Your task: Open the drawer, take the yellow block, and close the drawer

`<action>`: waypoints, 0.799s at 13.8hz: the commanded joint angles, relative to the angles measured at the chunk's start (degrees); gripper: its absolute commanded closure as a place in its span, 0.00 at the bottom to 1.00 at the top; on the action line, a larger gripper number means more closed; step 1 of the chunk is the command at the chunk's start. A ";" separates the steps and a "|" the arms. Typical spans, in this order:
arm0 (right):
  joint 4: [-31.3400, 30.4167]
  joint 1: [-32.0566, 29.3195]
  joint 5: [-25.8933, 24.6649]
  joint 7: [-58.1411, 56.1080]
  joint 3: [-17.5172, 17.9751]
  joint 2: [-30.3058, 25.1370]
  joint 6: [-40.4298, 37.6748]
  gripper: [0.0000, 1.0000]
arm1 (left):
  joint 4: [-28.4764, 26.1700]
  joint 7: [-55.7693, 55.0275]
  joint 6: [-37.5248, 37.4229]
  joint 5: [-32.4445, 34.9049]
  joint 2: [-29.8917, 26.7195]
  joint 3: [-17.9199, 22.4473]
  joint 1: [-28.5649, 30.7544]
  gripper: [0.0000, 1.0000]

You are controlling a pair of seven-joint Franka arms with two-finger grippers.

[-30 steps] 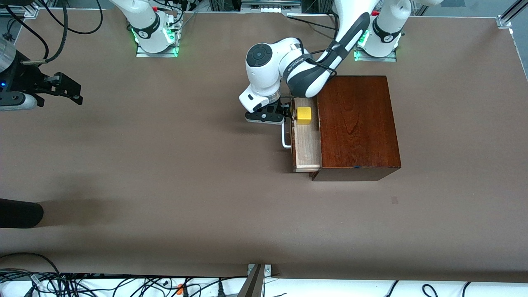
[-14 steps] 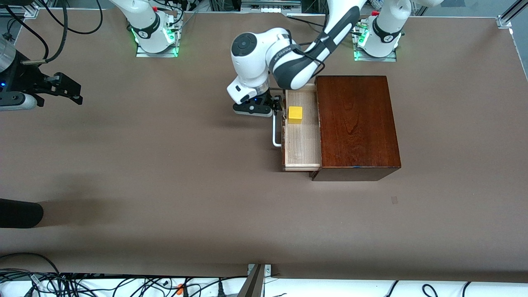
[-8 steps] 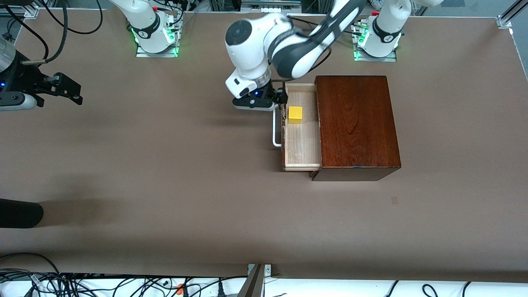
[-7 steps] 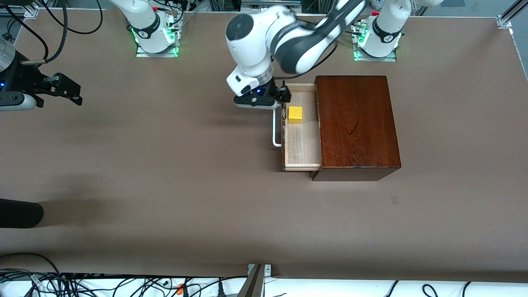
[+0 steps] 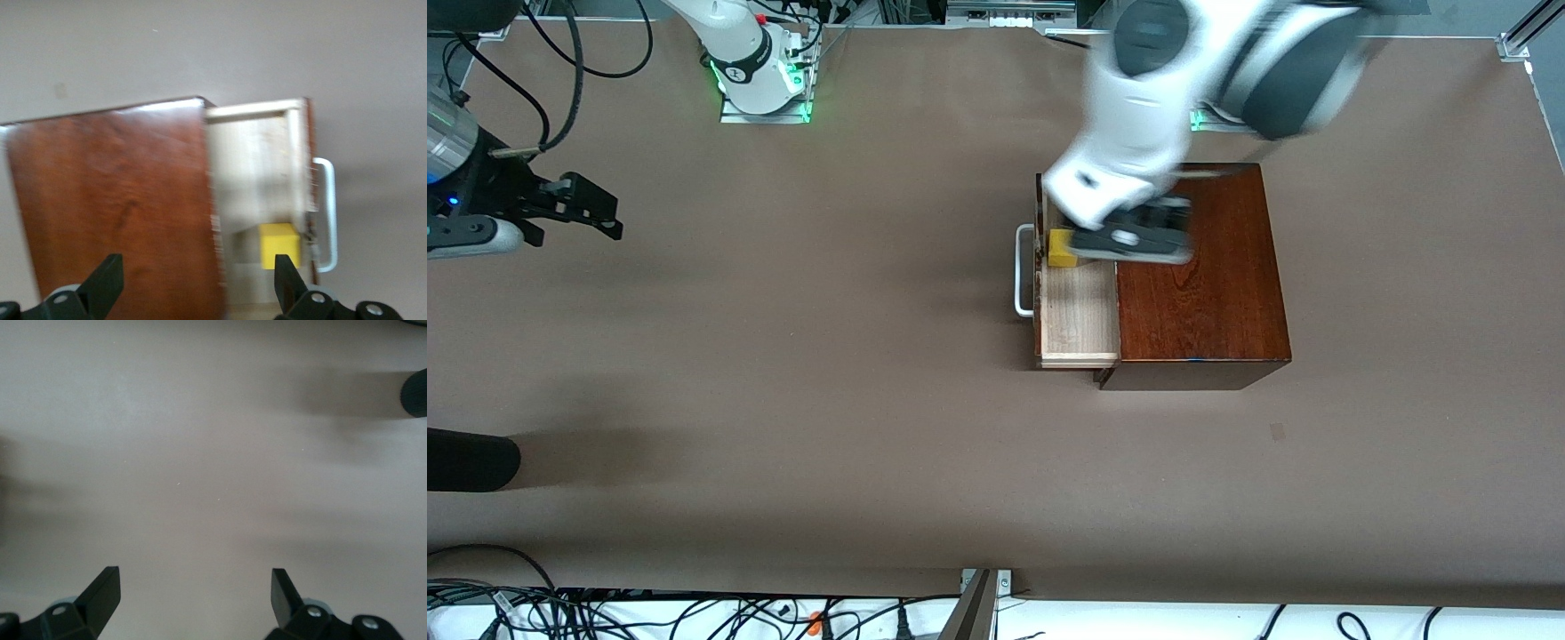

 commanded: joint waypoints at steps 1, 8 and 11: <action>0.63 2.36 0.84 -0.49 0.26 0.49 -0.60 0.00 | -0.89 10.64 -4.39 -4.79 -4.13 -0.79 9.15 0.00; 0.89 19.12 -0.64 -0.05 0.70 1.37 0.10 0.00 | -6.57 20.95 -7.51 -6.91 -10.97 8.58 12.82 0.00; 0.71 23.71 -0.39 -0.84 1.05 1.72 2.03 0.00 | -14.84 21.14 1.63 -7.35 -16.78 16.05 9.12 0.00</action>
